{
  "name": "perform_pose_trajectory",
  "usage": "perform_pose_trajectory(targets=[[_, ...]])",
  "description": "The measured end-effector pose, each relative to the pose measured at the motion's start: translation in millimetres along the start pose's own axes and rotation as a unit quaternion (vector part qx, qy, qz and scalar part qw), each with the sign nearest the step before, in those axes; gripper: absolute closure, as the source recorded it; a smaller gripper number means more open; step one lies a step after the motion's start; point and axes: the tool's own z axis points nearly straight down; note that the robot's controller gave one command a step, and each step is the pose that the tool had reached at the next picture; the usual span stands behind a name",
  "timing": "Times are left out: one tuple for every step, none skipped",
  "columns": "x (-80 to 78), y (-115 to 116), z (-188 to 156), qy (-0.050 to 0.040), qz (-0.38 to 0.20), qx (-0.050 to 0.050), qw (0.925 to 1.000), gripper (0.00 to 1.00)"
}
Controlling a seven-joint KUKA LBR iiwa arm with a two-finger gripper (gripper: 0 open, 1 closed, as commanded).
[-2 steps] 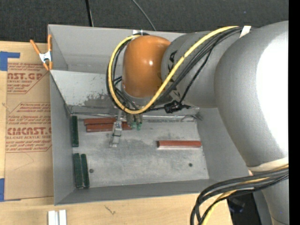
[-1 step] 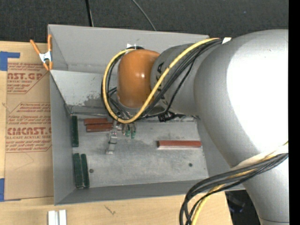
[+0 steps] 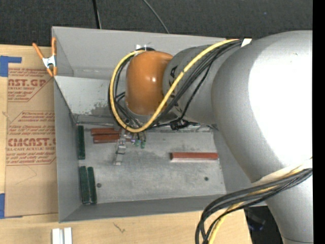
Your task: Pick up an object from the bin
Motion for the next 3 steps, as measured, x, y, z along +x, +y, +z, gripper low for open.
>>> perform_pose_trajectory(targets=[[4.0,52.6,23.2,0.0002,-0.055,0.0,0.9985,1.0],[4.0,52.5,23.2,0.0002,-0.055,0.0,0.9985,1.0],[11.7,43.1,-12.0,0.0047,-0.189,0.002,0.982,1.0]])
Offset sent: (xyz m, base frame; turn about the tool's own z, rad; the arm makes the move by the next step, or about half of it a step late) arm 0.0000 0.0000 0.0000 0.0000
